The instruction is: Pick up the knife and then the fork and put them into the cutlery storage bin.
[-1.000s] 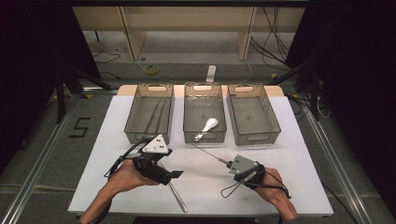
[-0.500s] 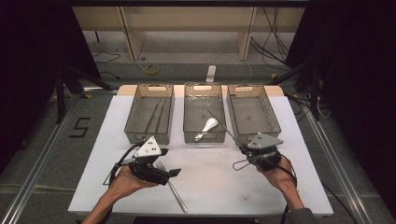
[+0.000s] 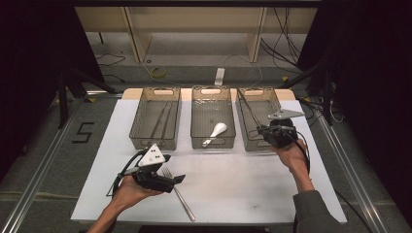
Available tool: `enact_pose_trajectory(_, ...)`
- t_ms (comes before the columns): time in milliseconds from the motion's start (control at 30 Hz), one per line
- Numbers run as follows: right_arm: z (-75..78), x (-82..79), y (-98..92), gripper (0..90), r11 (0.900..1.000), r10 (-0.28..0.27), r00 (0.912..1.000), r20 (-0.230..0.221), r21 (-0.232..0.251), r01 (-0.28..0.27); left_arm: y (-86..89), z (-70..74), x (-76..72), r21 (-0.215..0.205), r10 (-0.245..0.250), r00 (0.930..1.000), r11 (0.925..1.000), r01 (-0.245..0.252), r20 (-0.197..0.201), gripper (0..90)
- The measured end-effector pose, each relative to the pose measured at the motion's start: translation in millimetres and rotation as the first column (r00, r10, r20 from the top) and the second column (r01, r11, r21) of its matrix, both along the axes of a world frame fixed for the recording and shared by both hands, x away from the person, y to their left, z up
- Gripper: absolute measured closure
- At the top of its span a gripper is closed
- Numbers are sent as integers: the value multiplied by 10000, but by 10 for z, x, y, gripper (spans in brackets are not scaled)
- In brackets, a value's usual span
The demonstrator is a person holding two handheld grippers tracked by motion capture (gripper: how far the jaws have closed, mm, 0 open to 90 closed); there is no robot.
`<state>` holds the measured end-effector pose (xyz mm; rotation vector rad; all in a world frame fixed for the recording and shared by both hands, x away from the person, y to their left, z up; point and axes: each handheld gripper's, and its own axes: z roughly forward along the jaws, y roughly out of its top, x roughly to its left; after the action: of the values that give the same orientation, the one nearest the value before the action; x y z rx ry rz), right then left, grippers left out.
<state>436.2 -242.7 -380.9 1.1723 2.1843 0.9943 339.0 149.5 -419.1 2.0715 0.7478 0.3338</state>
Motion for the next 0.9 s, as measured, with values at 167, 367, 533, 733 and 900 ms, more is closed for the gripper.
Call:
enact_pose_trajectory(167, 25, 217, 4, 843, 9975, -672, 9969, -420, 199, 681, 31, 6, -14, -228, 134, 9999, 9997, -132, 107, 158)
enact_pose_trajectory(367, -24, 435, 20, 843, 9892, -1406, 9849, -1007, 281, 1440, 43, -11, -11, -146, 116, 9999, 9998, -116, 41, 157)
enact_pose_trajectory(533, -103, 573, 40, 842, 9795, -1941, 9702, -1451, 258, 1998, 25, -9, -20, -95, 48, 9999, 9999, -48, 98, 157)
enact_pose_trajectory(733, -206, 653, 49, 841, 9682, -2412, 9531, -1831, 226, 2493, 27, -17, -18, -56, 42, 10000, 10000, -42, 62, 157)
enact_pose_trajectory(900, -259, 684, 64, 836, 9640, -2583, 9445, -2032, 96, 2657, 15, -16, -25, -32, 16, 10000, 10000, -15, 91, 157)
